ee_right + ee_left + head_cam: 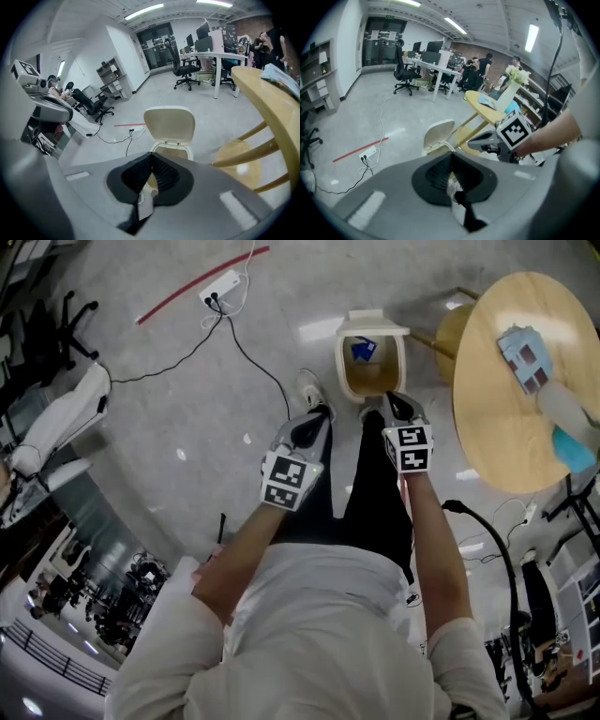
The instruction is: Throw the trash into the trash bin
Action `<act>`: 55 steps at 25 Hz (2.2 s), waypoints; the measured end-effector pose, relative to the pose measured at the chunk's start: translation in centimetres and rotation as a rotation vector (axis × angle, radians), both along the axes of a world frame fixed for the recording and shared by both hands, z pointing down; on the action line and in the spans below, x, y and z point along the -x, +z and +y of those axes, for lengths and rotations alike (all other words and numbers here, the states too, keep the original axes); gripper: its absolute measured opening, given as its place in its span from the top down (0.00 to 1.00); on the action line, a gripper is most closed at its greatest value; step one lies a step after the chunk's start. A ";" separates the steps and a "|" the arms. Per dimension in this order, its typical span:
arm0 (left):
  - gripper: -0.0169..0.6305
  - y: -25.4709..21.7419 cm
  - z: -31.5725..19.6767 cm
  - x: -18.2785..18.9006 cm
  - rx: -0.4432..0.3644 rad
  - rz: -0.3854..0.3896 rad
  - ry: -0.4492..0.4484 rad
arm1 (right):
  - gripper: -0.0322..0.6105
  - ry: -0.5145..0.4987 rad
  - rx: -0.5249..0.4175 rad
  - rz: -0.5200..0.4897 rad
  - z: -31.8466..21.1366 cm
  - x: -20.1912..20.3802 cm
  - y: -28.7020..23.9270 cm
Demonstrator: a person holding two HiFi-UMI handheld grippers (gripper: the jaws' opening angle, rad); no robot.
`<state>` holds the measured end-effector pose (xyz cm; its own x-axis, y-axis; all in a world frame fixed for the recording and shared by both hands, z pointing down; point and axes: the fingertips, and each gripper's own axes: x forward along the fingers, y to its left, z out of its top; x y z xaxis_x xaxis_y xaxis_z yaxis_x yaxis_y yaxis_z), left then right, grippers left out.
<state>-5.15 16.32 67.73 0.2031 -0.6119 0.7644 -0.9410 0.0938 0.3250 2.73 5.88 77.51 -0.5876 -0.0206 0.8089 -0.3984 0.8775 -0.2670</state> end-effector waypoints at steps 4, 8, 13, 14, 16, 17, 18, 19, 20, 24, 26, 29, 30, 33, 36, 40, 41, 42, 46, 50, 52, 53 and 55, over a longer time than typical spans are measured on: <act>0.97 -1.4 -0.5 0.1 -0.013 -0.007 0.021 | 0.95 -0.027 0.001 -0.018 0.3 0.4 -2.4; 0.97 -2.5 -1.4 0.2 -0.028 -0.018 0.040 | 0.95 -0.050 -0.006 -0.030 0.1 0.5 -4.3; 0.97 -4.4 -2.3 0.4 -0.043 -0.028 0.061 | 0.95 -0.050 -0.013 -0.038 -0.2 0.1 -6.6; 0.97 -4.7 -2.3 0.4 -0.040 -0.027 0.067 | 0.95 -0.053 -0.015 -0.038 -0.2 -0.1 -7.1; 0.97 -5.5 -2.2 0.5 -0.036 -0.024 0.076 | 0.95 -0.060 -0.018 -0.038 0.0 -0.5 -8.2; 0.97 -6.1 -2.1 0.5 -0.037 -0.024 0.080 | 0.95 -0.063 -0.019 -0.041 0.1 -0.8 -8.8; 0.97 -6.6 -1.8 0.5 -0.037 -0.023 0.083 | 0.95 -0.064 -0.021 -0.046 0.3 -1.0 -9.3; 0.97 -7.1 -1.7 0.5 -0.038 -0.023 0.087 | 0.95 -0.064 -0.023 -0.049 0.4 -1.2 -9.9; 0.97 -7.6 -1.5 0.5 -0.038 -0.023 0.091 | 0.95 -0.063 -0.025 -0.051 0.4 -1.4 -10.5; 0.97 -9.2 -1.4 0.2 -0.048 -0.026 0.108 | 0.95 -0.053 -0.030 -0.043 0.3 -2.3 -12.6; 0.97 -10.0 -1.5 0.0 -0.057 -0.023 0.109 | 0.95 -0.047 -0.038 -0.052 0.3 -2.7 -13.5; 0.97 -11.5 -1.8 -0.3 -0.075 -0.022 0.114 | 0.95 -0.045 -0.050 -0.070 0.3 -3.0 -15.2; 0.97 -11.8 -1.9 -0.4 -0.084 -0.024 0.116 | 0.95 -0.044 -0.054 -0.077 0.3 -3.0 -15.8; 0.97 -12.4 -2.0 -0.4 -0.112 -0.033 0.111 | 0.95 -0.041 -0.063 -0.095 0.4 -3.3 -17.2; 0.97 -13.9 -1.9 -0.5 -0.126 -0.023 0.106 | 0.95 -0.035 -0.065 -0.109 0.7 -3.7 -18.7; 0.97 -15.0 -1.1 -0.7 -0.131 -0.035 0.135 | 0.95 -0.032 -0.072 -0.126 1.0 -4.1 -20.6; 0.97 -15.2 -0.9 -0.7 -0.127 -0.040 0.143 | 0.95 -0.035 -0.074 -0.128 1.1 -4.3 -20.9; 0.97 -15.5 -0.7 -0.9 -0.123 -0.042 0.151 | 0.95 -0.037 -0.076 -0.128 1.2 -4.5 -21.2; 0.97 -16.9 -0.5 -0.9 -0.135 -0.052 0.182 | 0.95 -0.044 -0.089 -0.134 1.3 -4.5 -22.3; 0.97 -18.1 -0.3 -1.2 -0.146 -0.025 0.174 | 0.95 -0.055 -0.097 -0.141 2.0 -4.5 -23.4; 0.97 -17.9 -0.4 -1.0 -0.153 -0.028 0.170 | 0.95 -0.053 -0.102 -0.145 1.8 -4.4 -23.6; 0.97 -17.9 -0.5 -1.0 -0.156 -0.030 0.171 | 0.95 -0.050 -0.103 -0.148 1.8 -4.4 -23.8; 0.97 -18.4 -0.6 -1.1 -0.162 -0.030 0.179 | 0.95 -0.044 -0.105 -0.152 1.8 -4.4 -24.1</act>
